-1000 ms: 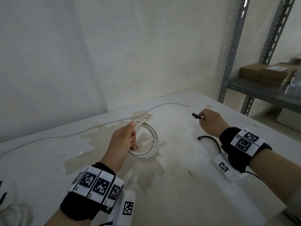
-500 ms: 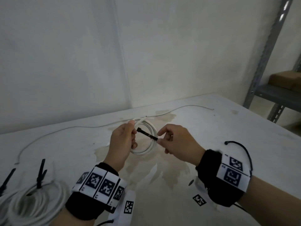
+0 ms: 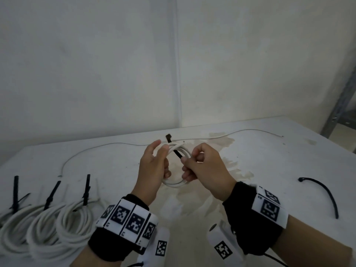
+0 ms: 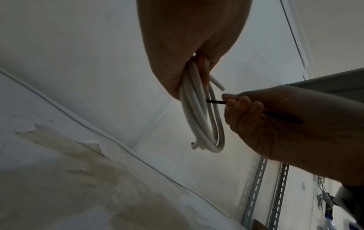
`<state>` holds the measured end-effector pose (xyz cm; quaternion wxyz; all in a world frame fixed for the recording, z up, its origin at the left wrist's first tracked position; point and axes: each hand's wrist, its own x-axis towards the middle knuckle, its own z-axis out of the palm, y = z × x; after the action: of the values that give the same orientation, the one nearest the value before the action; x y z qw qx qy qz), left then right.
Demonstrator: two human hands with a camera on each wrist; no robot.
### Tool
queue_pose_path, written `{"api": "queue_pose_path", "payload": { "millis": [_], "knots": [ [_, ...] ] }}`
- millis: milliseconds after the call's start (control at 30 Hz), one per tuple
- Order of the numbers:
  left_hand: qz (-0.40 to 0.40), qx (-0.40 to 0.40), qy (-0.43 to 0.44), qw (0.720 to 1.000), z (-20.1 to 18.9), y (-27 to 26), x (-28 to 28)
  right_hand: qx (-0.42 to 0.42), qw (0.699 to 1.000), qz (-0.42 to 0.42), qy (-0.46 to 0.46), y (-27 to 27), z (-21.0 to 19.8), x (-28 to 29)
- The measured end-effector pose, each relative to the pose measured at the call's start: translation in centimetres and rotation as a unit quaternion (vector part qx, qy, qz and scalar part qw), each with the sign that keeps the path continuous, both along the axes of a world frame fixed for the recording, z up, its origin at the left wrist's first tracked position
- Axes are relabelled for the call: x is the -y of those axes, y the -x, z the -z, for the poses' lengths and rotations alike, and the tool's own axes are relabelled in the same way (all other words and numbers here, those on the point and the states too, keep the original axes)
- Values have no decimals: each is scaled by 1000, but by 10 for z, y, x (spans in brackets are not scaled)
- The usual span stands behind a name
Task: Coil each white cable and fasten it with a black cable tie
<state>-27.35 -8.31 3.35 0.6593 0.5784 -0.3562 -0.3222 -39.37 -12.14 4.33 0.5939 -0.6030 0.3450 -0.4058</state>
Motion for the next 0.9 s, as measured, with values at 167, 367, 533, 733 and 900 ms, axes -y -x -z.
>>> {"api": "queue_pose_path", "payload": {
  "millis": [167, 367, 533, 733, 900],
  "knots": [
    [20, -9, 31, 999, -8, -9, -5, 30, 997, -67, 24, -2, -4, -6],
    [27, -37, 33, 998, -9, -17, -10, 37, 982, -169, 79, 4, -8, -10],
    [45, -61, 39, 996, -8, -14, -11, -12, 971, -95, 218, -7, -9, -9],
    [42, -65, 30, 997, -6, -11, -12, -31, 979, -74, 188, -15, -15, -5],
    [42, -57, 33, 997, -4, -10, -12, -53, 978, -77, 186, -16, -17, -3]
  ]
}}
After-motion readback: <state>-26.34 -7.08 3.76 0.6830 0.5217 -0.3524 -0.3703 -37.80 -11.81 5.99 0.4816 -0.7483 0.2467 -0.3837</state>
